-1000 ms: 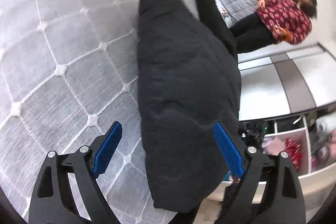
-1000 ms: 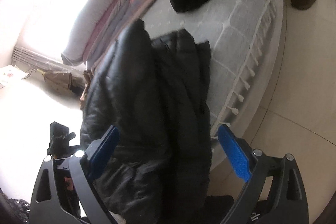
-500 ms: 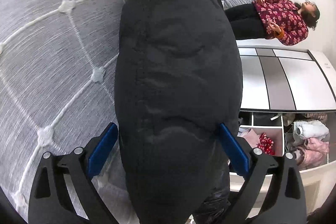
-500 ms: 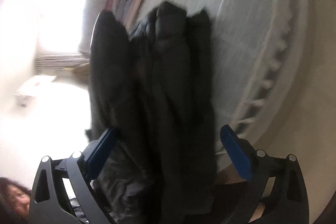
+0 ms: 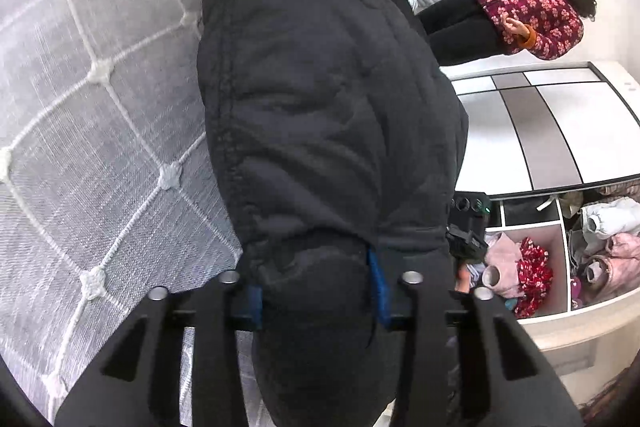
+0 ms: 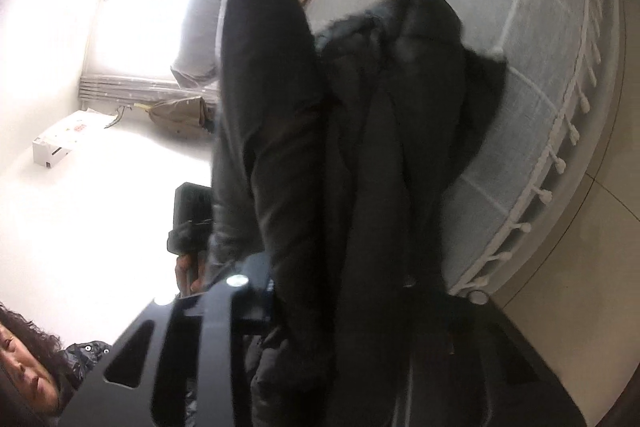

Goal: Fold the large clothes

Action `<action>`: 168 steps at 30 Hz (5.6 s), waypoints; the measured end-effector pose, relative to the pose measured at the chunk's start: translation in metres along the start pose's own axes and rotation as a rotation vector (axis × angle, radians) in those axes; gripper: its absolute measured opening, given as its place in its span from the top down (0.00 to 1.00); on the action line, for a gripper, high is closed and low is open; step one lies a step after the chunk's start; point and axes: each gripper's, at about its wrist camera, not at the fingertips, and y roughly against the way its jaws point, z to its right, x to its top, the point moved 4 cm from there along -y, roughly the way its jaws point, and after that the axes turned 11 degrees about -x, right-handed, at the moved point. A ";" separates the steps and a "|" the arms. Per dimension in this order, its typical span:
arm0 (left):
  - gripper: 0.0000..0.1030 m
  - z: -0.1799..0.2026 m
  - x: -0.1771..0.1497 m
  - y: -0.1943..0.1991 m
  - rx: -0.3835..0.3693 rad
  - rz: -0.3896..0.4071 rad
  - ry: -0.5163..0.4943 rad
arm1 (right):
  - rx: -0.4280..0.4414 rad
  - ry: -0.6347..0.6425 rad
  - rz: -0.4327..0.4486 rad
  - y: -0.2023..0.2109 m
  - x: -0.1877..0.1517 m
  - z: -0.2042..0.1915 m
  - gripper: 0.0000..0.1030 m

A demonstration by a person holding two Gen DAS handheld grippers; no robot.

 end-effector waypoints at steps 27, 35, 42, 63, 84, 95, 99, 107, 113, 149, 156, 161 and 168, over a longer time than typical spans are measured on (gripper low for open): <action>0.77 -0.008 0.070 0.345 0.216 0.370 -0.144 | 0.194 0.231 -0.061 -0.235 0.054 -0.258 0.78; 0.64 -0.124 0.072 0.363 0.291 0.365 -0.046 | 0.080 0.087 -0.219 -0.365 0.033 -0.188 0.46; 0.49 -0.099 0.055 0.389 0.430 0.461 -0.123 | -0.047 0.177 -0.153 -0.312 0.038 -0.202 0.28; 0.21 0.064 -0.091 0.331 0.948 0.663 -0.403 | -0.789 0.563 0.569 -0.193 -0.125 -0.396 0.10; 0.14 0.067 -0.126 0.304 0.945 0.696 -0.397 | -0.879 0.612 0.570 -0.235 -0.154 -0.403 0.07; 0.14 0.066 -0.128 0.307 0.949 0.704 -0.397 | -0.890 0.608 0.566 -0.239 -0.153 -0.400 0.07; 0.14 0.066 -0.128 0.307 0.950 0.703 -0.398 | -0.895 0.609 0.562 -0.239 -0.152 -0.400 0.07; 0.14 0.063 -0.128 0.308 0.945 0.704 -0.395 | -0.902 0.616 0.554 -0.244 -0.153 -0.400 0.07; 0.14 0.062 -0.128 0.309 0.948 0.706 -0.394 | -0.901 0.615 0.554 -0.244 -0.153 -0.400 0.07; 0.14 0.061 -0.129 0.309 0.948 0.709 -0.391 | -0.893 0.626 0.549 -0.244 -0.154 -0.402 0.07; 0.14 0.061 -0.130 0.309 0.948 0.710 -0.386 | -0.892 0.626 0.551 -0.244 -0.154 -0.402 0.07; 0.14 0.060 -0.127 0.310 0.937 0.694 -0.370 | -0.889 0.628 0.549 -0.244 -0.153 -0.402 0.07; 0.08 0.064 -0.126 0.308 0.897 0.708 -0.402 | -0.886 0.630 0.547 -0.245 -0.152 -0.402 0.07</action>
